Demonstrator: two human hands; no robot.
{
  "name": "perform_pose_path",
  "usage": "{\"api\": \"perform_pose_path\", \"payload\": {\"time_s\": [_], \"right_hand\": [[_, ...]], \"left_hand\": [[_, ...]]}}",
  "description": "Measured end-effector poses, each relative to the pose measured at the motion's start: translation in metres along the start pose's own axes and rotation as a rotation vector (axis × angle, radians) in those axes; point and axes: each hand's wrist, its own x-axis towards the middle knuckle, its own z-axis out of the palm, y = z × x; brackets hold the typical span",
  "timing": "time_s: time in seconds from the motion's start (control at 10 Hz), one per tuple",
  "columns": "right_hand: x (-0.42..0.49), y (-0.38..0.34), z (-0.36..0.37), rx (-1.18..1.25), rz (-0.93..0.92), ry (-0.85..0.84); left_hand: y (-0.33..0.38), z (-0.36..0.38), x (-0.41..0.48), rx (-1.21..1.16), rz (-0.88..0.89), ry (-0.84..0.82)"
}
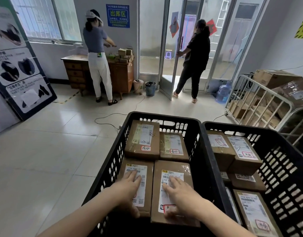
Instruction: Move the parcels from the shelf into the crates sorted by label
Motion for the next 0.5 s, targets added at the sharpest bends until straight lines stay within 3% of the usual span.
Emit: {"api": "perform_pose_path", "payload": {"time_s": [0.5], "right_hand": [[-0.027,-0.002,-0.018,0.055,0.042,0.101]], "left_hand": [[0.003,-0.010,-0.025,-0.009,0.010,0.140]]}}
